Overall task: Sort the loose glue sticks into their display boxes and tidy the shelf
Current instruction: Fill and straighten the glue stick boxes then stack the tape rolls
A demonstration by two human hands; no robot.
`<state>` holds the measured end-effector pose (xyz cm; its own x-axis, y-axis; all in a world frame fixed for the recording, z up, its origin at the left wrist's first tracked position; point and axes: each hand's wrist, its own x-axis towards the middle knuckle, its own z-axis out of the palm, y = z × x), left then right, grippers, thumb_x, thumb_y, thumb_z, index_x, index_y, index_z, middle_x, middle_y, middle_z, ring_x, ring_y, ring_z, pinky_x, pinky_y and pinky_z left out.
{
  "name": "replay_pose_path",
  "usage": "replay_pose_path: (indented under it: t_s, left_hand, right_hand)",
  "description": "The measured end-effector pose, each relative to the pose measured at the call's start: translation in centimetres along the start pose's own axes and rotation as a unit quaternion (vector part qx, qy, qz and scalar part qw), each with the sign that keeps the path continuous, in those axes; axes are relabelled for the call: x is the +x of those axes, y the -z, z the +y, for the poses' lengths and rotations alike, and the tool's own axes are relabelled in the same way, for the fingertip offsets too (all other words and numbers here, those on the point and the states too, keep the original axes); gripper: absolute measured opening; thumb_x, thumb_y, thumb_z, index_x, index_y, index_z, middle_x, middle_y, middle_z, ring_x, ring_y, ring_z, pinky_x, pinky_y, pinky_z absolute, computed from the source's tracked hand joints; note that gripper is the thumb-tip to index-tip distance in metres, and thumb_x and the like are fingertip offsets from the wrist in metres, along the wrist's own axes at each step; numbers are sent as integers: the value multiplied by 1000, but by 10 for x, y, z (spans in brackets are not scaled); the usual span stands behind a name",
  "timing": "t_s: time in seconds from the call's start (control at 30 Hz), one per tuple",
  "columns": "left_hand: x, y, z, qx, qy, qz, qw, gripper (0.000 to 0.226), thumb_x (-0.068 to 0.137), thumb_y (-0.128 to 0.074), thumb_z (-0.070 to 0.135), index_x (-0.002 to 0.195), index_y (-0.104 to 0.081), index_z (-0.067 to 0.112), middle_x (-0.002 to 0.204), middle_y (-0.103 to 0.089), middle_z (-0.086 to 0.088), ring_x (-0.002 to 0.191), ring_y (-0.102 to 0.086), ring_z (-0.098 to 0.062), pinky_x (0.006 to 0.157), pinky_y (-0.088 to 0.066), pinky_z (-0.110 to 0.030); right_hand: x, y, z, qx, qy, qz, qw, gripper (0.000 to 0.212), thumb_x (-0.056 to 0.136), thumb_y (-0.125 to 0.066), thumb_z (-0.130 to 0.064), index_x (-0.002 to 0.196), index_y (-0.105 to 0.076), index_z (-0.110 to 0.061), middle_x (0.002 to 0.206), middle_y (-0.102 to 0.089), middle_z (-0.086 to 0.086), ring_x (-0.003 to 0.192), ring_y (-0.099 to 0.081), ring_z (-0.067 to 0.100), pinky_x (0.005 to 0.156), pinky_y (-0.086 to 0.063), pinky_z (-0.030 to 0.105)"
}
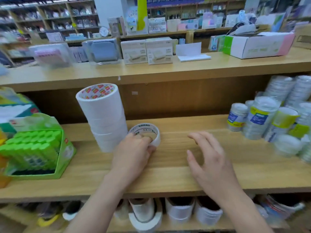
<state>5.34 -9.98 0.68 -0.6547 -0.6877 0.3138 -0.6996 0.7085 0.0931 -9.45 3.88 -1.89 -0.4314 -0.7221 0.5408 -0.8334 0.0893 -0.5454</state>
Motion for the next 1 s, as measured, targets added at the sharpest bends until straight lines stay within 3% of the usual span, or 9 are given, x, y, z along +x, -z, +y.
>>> replay_pose_path:
  t_s: [0.07,0.13,0.23,0.33,0.4,0.53,0.63,0.77,1.0]
  left_hand:
    - [-6,-1,-7,-103,-21,67,992,19,89,-65,30,106,-68,22,101,-66,2,99,-54,-21,82,-45,-31]
    - [-15,2,-19,-156,-10,192,969,30,76,-78,14,103,-66,14,95,-62,0,89,-55,-18,79,-42,-25]
    - [-31,9,-42,-213,94,333,914,59,67,-84,10,115,-50,13,107,-40,6,96,-49,-21,86,-46,-35]
    - [-31,8,-61,-330,237,268,873,101,64,-87,14,144,-26,23,135,-38,2,125,-42,-16,106,-37,-36]
    - [-23,6,-69,-398,273,186,856,116,63,-88,14,150,-12,27,146,-39,2,133,-39,-15,107,-33,-32]
    - [-10,4,-82,-416,248,127,866,107,61,-88,14,146,-25,28,131,-51,10,119,-48,-12,96,-38,-29]
    - [-10,8,-84,-411,241,104,873,104,60,-90,18,143,-28,29,120,-48,16,111,-45,-6,92,-37,-27]
    - [-11,9,-78,-433,215,82,871,107,58,-91,19,143,-27,30,119,-49,18,111,-47,-5,92,-37,-25]
    - [-9,2,-56,-455,186,58,869,107,60,-90,20,144,-25,33,118,-48,21,110,-46,-2,91,-36,-23]
  right_hand:
    - [2,-9,-9,11,-9,-42,999,43,86,-55,-30,128,-52,-23,123,-51,-7,114,-51,14,97,-41,27]
    - [8,-18,-21,15,-15,-91,996,51,87,-59,-34,136,-43,-31,127,-47,-10,119,-46,13,100,-40,30]
    - [25,-33,-36,-4,-23,-167,986,70,83,-64,-48,142,-26,-43,143,-36,-5,132,-32,16,109,-32,33]
    - [45,-51,-42,-1,-34,-202,979,83,74,-70,-55,142,-23,-47,150,-31,0,137,-26,23,112,-29,39]
    - [55,-59,-45,15,-43,-213,976,87,69,-74,-55,141,-25,-47,147,-35,-3,135,-30,22,111,-30,41]
    - [65,-70,-47,49,-57,-214,974,87,66,-79,-50,139,-32,-44,141,-39,-9,131,-39,16,110,-33,43]
    - [65,-68,-46,54,-65,-200,976,86,64,-82,-47,137,-36,-41,134,-43,-9,125,-44,14,108,-36,40]
    - [64,-54,-36,79,-71,-200,974,89,59,-86,-40,134,-39,-39,128,-49,-8,119,-47,11,103,-38,29]
    - [57,-26,-16,117,-88,-203,968,90,59,-89,-28,135,-41,-35,122,-51,-13,119,-48,8,104,-37,27]
